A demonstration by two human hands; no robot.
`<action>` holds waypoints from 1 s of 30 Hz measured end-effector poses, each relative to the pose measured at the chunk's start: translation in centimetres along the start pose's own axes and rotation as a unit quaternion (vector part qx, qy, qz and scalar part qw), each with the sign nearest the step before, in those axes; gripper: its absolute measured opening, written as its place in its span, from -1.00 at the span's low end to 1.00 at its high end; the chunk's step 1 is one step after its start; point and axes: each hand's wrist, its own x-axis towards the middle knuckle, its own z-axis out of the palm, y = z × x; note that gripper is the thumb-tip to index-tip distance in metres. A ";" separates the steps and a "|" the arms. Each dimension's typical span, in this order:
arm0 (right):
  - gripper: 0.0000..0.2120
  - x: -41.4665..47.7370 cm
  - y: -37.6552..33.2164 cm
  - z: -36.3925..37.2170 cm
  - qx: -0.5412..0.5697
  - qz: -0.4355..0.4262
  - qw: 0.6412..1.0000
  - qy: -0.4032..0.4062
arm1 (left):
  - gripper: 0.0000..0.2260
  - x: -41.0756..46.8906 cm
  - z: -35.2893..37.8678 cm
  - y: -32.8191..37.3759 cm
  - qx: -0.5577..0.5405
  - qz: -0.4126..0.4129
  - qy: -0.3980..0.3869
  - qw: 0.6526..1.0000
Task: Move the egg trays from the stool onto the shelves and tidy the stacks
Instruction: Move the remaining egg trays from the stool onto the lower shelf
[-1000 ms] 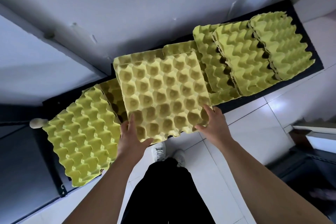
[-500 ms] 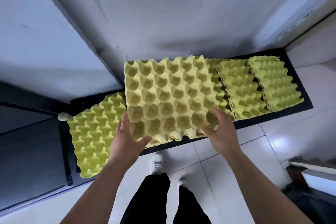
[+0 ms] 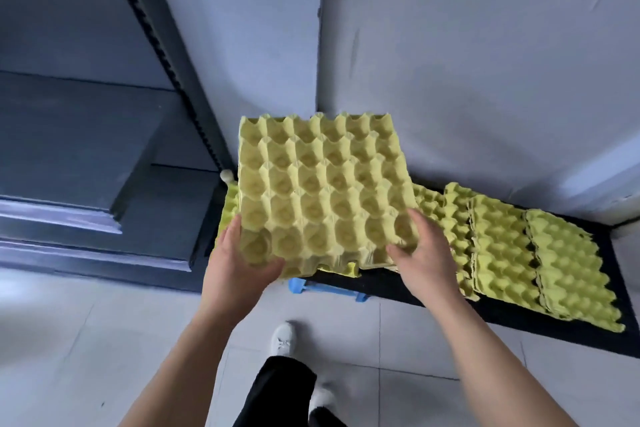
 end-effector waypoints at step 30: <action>-0.47 -16.7 -45.6 29.4 0.048 -0.227 0.961 -0.147 | -0.41 -5.9 -47.8 -25.6 -0.106 -0.061 0.259 0.958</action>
